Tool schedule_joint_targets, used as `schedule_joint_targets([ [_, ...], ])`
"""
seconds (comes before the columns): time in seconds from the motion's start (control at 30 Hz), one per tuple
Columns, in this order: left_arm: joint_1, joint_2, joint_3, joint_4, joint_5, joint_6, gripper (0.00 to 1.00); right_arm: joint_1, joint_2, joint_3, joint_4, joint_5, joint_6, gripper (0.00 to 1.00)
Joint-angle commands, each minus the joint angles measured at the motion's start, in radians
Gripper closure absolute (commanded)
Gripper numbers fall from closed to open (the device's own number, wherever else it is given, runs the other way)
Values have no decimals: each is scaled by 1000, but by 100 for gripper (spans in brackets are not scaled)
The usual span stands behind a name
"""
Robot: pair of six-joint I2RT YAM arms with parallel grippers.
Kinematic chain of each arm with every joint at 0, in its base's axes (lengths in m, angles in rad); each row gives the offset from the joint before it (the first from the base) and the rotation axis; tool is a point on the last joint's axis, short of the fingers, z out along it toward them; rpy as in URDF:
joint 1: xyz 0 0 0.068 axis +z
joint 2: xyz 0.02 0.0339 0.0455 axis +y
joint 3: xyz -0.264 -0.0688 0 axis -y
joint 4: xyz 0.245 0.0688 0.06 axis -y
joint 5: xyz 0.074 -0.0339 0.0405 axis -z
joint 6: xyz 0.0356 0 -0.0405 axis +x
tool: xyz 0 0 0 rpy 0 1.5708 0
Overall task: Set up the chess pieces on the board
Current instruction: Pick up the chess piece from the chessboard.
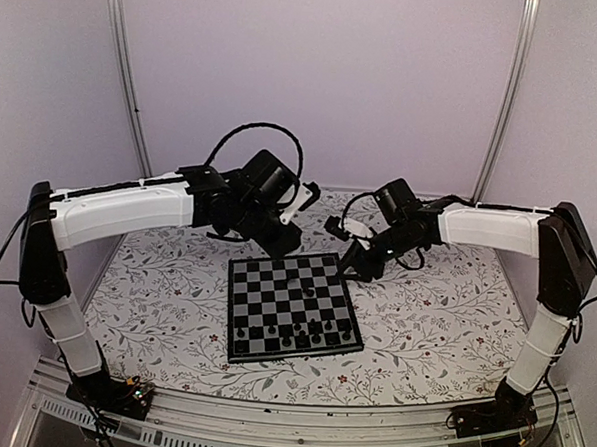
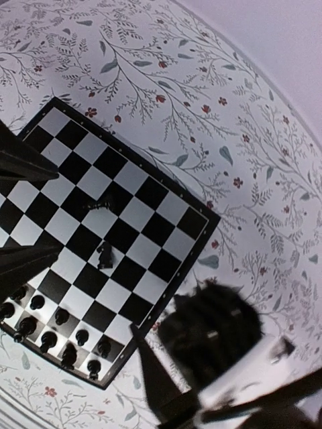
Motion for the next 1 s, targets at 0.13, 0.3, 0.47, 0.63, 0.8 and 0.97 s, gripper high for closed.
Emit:
schedule_joint_targets([
  [0.13,57,-84,-147,142,-117,-169,63,142,198,149,-40,125,82,53],
  [0.3,71,-96,-206,151,-119,-224,61,164,261,203,-51,191,111,51],
  [0.47,107,-125,-278,187,-82,-280,57,167,316,253,-72,207,128,50],
  [0.63,143,-160,-331,227,-39,-306,55,172,372,300,-97,191,128,50],
  [0.8,158,-164,-339,223,-39,-306,55,178,404,314,-111,187,130,54],
  [0.97,169,-154,-341,226,-21,-315,55,178,394,297,-118,230,146,57],
])
